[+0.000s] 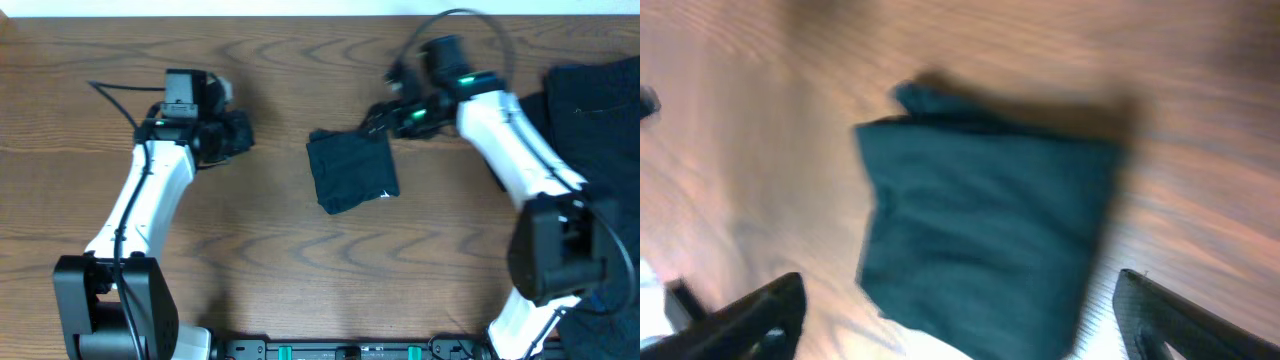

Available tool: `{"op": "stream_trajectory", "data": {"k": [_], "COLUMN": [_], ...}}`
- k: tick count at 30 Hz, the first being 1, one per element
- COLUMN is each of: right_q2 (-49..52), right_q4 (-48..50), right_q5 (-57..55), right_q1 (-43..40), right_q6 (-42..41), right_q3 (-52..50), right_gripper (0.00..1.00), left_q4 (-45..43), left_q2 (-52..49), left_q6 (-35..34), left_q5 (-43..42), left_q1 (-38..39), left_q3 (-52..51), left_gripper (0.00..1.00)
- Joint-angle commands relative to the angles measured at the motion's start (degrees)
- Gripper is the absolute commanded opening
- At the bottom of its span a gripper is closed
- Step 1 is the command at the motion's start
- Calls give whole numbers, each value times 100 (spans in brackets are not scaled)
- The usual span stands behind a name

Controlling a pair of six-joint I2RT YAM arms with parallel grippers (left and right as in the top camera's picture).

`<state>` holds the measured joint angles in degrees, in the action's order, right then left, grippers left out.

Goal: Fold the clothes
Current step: 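Retract the right gripper and bring the left gripper to the bundle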

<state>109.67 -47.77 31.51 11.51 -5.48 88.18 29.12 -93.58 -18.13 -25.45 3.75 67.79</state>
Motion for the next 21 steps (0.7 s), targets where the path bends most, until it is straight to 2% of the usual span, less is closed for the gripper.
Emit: {"op": "stream_trajectory", "data": {"k": [1,7,15,21], "right_q2": [-177,-162,-162,-162], "right_q4": [-118,-133,-131,-133], "right_q5": [-28,-544,-776,-776], "right_q1": [-505,-1185,-1473,-1475], "right_q6": [149,146,149,146], "right_q3": [96,96,96,96], "right_gripper": [99,99,99,99], "left_q4": [-173,-380,-1152,-2076], "left_q2": [-61,-103,-623,-1349], "left_q6": [96,275,284,284], "left_q5": [-758,-750,-800,-2044], "left_q1": [501,1502,2286,2437], "left_q3": [-50,-50,-50,-50], "left_gripper": [6,6,6,8]}}
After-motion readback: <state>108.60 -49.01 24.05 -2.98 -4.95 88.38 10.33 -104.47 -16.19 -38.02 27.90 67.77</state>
